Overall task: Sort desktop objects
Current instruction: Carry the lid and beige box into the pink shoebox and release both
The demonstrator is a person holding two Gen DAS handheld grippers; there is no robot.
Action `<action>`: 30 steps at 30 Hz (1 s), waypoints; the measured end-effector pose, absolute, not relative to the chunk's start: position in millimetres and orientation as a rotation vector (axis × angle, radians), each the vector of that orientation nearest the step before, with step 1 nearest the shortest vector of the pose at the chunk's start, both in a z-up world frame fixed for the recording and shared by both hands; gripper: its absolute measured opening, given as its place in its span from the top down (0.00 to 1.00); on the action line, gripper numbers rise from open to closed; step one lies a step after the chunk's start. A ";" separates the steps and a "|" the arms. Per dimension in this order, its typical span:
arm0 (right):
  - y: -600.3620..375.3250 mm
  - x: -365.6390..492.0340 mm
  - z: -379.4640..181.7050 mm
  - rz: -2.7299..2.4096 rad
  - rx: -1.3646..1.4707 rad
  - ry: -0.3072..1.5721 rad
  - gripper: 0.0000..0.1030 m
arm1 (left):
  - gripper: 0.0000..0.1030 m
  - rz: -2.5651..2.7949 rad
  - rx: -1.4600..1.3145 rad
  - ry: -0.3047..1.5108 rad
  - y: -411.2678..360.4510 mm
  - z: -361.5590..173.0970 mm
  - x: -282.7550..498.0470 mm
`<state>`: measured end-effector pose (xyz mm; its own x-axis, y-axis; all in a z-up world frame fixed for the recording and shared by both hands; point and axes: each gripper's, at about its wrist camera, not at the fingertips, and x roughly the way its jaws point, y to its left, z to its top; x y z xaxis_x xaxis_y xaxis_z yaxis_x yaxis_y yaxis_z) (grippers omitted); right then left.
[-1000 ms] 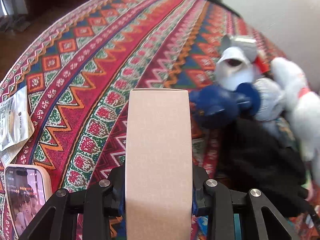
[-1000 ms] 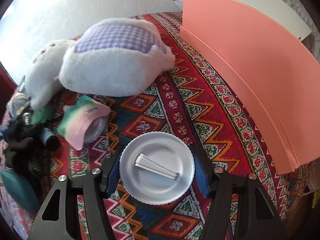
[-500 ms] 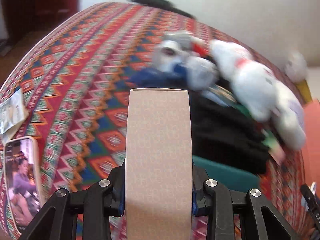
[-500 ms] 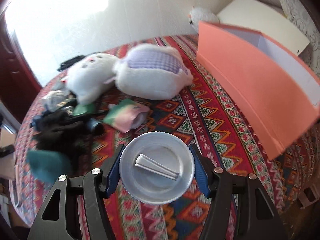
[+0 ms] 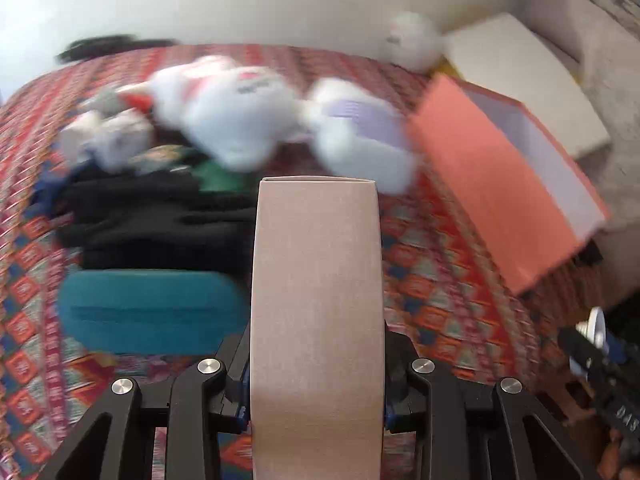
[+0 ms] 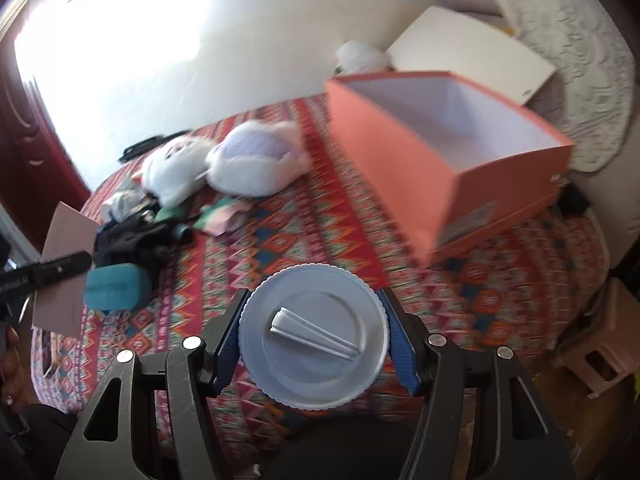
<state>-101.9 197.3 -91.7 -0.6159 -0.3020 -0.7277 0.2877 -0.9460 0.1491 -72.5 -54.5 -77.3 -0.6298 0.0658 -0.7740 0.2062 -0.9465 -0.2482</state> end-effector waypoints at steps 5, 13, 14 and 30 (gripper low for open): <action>240.7 -105.6 -65.1 -2.659 1.112 -0.063 0.36 | 0.63 -2.852 1.300 0.414 4.1 -44.5 -91.2; 293.3 -130.3 -22.9 -2.791 0.979 -0.128 0.36 | 0.63 -3.090 1.214 0.259 93.1 23.0 -154.8; 299.2 -135.3 -16.7 -2.808 0.957 -0.135 0.36 | 0.63 -3.113 1.208 0.235 103.4 29.8 -166.0; 382.4 -322.3 -35.4 -2.835 1.128 -0.284 0.36 | 0.63 -3.147 1.480 0.124 203.3 -17.7 -340.8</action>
